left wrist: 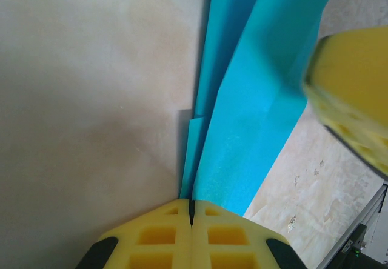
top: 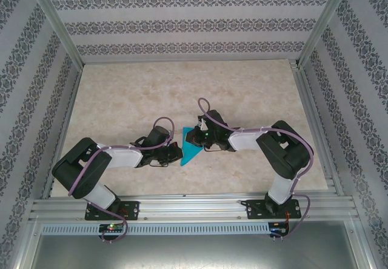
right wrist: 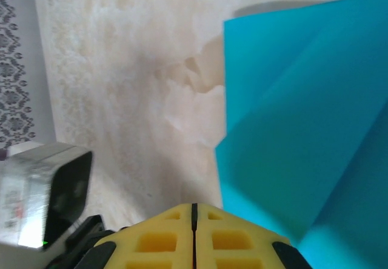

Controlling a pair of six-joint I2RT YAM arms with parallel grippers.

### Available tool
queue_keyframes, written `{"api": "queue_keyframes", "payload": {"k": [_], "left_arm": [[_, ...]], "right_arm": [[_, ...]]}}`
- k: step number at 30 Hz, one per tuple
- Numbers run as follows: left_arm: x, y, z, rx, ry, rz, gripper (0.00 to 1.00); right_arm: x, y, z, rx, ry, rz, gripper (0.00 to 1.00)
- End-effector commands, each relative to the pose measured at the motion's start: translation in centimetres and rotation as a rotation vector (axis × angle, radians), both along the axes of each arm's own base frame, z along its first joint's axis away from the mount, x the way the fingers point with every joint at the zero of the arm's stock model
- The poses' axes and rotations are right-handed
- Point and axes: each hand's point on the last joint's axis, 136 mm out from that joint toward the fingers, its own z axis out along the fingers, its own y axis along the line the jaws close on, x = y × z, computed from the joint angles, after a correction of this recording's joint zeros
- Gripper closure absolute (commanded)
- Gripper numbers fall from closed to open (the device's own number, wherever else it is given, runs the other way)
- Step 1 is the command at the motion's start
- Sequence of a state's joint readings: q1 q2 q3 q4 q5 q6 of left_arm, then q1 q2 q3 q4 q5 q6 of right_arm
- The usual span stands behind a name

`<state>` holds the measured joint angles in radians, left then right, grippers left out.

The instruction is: Fold a paper plane with a square sheet of paper (pick it up from the middle)

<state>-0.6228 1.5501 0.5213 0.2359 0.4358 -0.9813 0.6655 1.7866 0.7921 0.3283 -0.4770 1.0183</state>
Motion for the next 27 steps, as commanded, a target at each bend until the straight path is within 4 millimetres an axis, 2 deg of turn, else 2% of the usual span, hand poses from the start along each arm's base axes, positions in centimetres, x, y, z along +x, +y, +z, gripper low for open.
{"api": "queue_keyframes", "payload": {"k": [1, 7, 22, 27], "left_arm": [[-1.1, 1.1, -1.9, 0.07, 0.055, 0.018, 1.0], [-1.2, 1.3, -2.1, 0.065, 0.056, 0.038, 1.0], [-1.2, 1.1, -2.1, 0.046, 0.051, 0.035, 1.0], [-1.7, 0.2, -0.4, 0.017, 0.042, -0.046, 0.89]], "right_arm": [[0.5, 0.9, 0.6, 0.034, -0.018, 0.019, 0.93], [0.5, 1.0, 0.0, 0.032, -0.003, 0.039, 0.93], [0.0, 0.0, -3.0, -0.017, 0.058, 0.036, 0.91], [-0.5, -0.6, -4.0, -0.044, 0.078, 0.027, 0.91]]}}
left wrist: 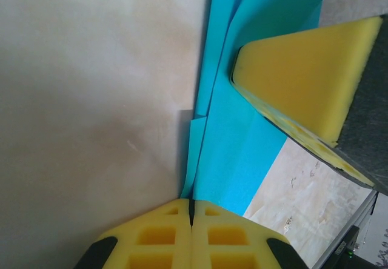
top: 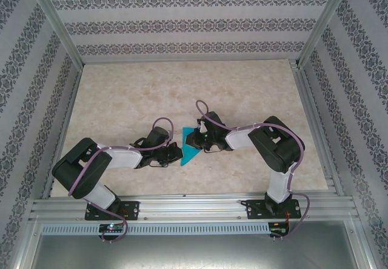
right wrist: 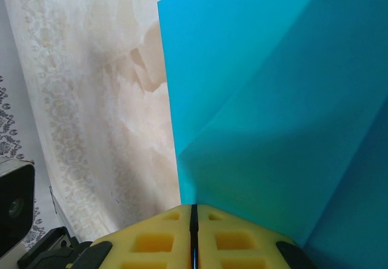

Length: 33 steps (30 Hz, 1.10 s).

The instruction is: Fold a paper plane with a square sheet of paper (pick it up from the middle)

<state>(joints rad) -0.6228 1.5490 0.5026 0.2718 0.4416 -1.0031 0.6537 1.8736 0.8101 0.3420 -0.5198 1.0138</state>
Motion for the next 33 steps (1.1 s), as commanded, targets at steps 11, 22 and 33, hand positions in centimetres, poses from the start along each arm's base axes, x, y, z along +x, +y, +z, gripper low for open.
{"api": "queue_keyframes", "payload": {"k": [11, 22, 33], "left_arm": [[-1.8, -0.3, 2.2, 0.012, 0.033, -0.092, 0.82], [-2.1, -0.6, 1.1, 0.018, 0.073, -0.119, 0.89], [-2.8, -0.9, 0.1, 0.004, 0.108, -0.149, 0.92]], "right_arm": [[-1.1, -1.6, -2.3, -0.08, 0.025, 0.014, 0.91], [-1.1, -1.8, -2.6, -0.092, 0.029, 0.014, 0.91], [-1.3, -1.8, -2.9, -0.099, 0.038, 0.016, 0.91]]}}
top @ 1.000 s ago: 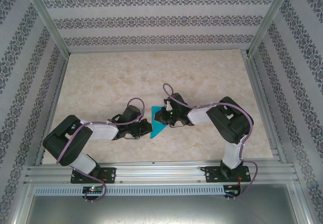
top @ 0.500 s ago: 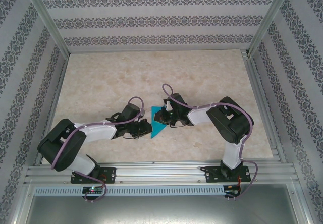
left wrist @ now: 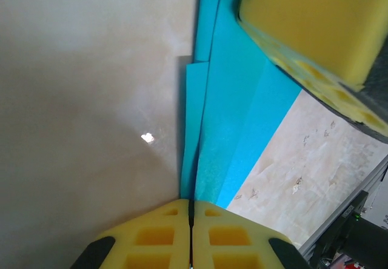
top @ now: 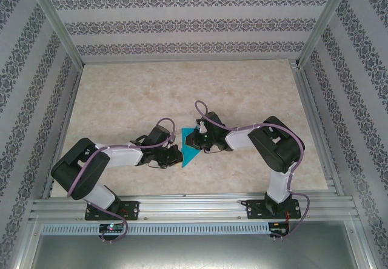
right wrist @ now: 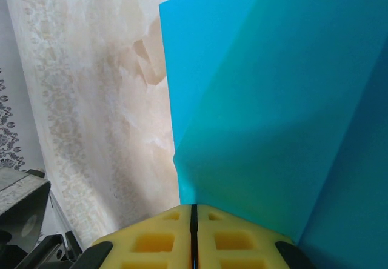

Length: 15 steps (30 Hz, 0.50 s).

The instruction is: Fold a paper plane with a square sheet of paper (pick it up from the middle)

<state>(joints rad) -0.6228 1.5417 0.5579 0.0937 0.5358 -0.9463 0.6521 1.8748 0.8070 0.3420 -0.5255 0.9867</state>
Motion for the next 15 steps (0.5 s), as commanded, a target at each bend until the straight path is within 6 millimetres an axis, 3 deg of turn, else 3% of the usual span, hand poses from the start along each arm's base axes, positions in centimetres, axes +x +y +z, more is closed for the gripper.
{"api": "queue_keyframes", "payload": {"k": [1, 11, 15], "left_arm": [[-0.8, -0.7, -0.1, -0.015, 0.015, -0.052, 0.93], [-3.1, 0.4, -1.9, 0.046, 0.121, -0.107, 0.94], [-3.4, 0.7, -0.5, 0.044, 0.092, -0.122, 0.91]], "right_arm": [[-1.2, -1.8, -2.9, -0.098, 0.055, -0.004, 0.91], [-1.5, -2.1, -3.4, -0.118, 0.065, -0.009, 0.9], [-1.7, -2.4, -3.8, -0.133, 0.071, -0.016, 0.91]]}}
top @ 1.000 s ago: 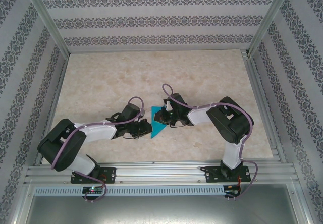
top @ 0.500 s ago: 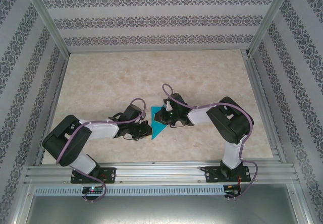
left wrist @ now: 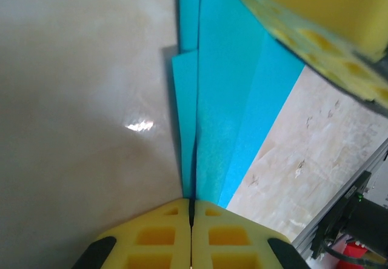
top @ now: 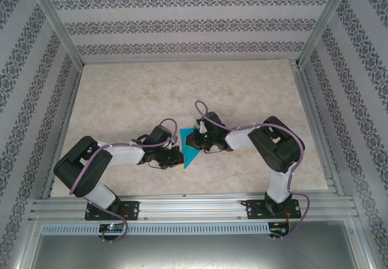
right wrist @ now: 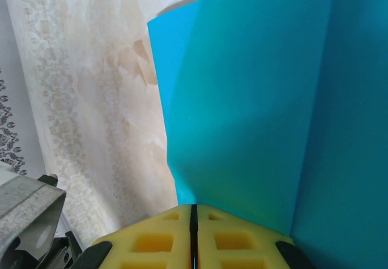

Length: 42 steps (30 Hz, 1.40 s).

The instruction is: Fold a paper plane with a square sheet of paper (pick it up from the middle)

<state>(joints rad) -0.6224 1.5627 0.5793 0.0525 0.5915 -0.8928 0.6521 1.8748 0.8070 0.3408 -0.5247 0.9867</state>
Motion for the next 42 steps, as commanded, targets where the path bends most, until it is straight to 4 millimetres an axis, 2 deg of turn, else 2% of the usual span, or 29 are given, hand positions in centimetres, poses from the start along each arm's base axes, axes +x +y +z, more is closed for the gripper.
{"api": "queue_keyframes", "payload": {"k": [1, 5, 8, 11, 14, 17, 21, 26, 31, 37, 42], "left_arm": [[-2.3, 1.5, 0.3, 0.061, 0.036, -0.037, 0.91], [-1.1, 3.7, 2.4, 0.137, -0.073, 0.067, 0.86], [-0.4, 4.6, 3.1, 0.137, -0.102, 0.141, 0.84], [0.5, 3.1, 4.4, 0.037, -0.114, 0.142, 0.83], [1.8, 0.4, 6.3, -0.08, -0.13, 0.097, 0.83], [2.9, -1.4, 6.9, -0.129, -0.119, 0.063, 0.83], [3.5, -2.5, 5.7, -0.153, -0.093, 0.054, 0.83], [3.3, -3.3, 3.7, -0.185, -0.032, 0.05, 0.82], [2.0, -1.9, 0.2, -0.107, 0.038, 0.073, 0.83], [-0.3, -2.8, -0.9, -0.145, 0.093, -0.001, 0.82], [-2.0, -2.6, -2.0, -0.12, 0.136, -0.031, 0.83]], "right_arm": [[-1.7, -2.5, -3.9, -0.134, 0.071, -0.017, 0.91], [-2.0, -2.6, -4.2, -0.141, 0.078, -0.017, 0.91], [-2.1, -2.6, -4.3, -0.145, 0.083, -0.023, 0.91], [-2.2, -2.6, -4.4, -0.148, 0.084, -0.025, 0.91], [-2.3, -2.6, -4.5, -0.153, 0.085, -0.03, 0.91], [-2.3, -2.8, -4.6, -0.157, 0.085, -0.035, 0.91], [-2.3, -2.8, -4.7, -0.159, 0.09, -0.034, 0.91], [-2.3, -2.7, -4.8, -0.16, 0.089, -0.034, 0.91], [-2.4, -2.8, -4.9, -0.162, 0.091, -0.032, 0.91], [-2.3, -2.8, -4.9, -0.164, 0.091, -0.032, 0.91], [-2.4, -3.0, -5.1, -0.174, 0.094, -0.036, 0.91]]}}
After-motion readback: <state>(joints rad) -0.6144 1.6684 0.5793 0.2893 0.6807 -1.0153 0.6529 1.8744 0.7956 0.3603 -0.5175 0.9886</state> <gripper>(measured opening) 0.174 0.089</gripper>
